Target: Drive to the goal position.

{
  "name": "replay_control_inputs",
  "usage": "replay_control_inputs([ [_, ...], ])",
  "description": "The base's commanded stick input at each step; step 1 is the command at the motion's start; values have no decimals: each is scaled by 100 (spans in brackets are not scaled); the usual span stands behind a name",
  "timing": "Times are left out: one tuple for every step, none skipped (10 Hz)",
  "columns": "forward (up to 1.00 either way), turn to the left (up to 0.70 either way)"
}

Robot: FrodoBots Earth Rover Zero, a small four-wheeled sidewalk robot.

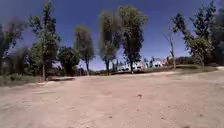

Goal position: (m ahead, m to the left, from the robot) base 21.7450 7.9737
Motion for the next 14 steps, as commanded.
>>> replay_control_inputs([
  [70, 0],
  [70, 0],
  [70, 0],
  [70, 0],
  [70, 0],
  [70, 0],
  [70, 0],
  [70, 0],
  [70, 0],
  [70, 0],
  [70, 0],
  [70, 0],
  [70, 0],
  [70, 0],
])
